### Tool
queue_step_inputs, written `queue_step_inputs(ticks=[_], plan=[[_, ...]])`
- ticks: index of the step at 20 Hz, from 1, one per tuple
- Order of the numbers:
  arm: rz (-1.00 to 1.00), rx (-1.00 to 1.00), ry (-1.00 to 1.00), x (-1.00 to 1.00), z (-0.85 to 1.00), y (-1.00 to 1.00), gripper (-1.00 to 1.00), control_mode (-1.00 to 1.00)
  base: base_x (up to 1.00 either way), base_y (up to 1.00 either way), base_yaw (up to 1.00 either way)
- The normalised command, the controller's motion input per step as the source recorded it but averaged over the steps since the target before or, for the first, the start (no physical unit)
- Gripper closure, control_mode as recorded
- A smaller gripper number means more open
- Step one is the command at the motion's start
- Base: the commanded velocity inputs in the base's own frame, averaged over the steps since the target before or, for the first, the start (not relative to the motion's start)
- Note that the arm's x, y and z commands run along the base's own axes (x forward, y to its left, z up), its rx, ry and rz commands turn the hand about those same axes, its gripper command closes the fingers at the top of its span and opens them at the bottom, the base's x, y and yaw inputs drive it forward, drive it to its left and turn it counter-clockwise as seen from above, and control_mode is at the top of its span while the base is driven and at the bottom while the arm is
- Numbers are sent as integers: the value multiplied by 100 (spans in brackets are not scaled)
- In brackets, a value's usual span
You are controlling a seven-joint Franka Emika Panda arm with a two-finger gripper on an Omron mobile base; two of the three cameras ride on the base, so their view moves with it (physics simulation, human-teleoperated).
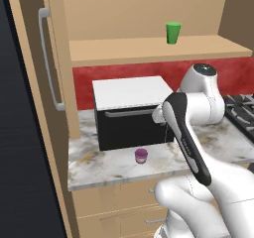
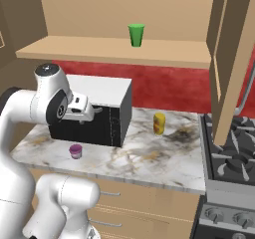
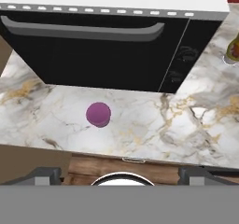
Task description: Pick the jam and cereal from the counter and place them in the cabinets closest to them.
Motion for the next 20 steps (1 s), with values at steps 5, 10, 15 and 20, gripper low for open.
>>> queue_step_inputs(ticks=[5, 10, 15, 20], plan=[[0, 0, 1, 0, -17, 12, -100, -100, 0, 0, 0], [0, 0, 0, 0, -19, 12, -100, -100, 0, 0, 0], [0, 0, 1, 0, -19, 13, -100, -100, 0, 0, 0], [0, 0, 2, 2, -21, 14, -100, -100, 0, 0, 0]])
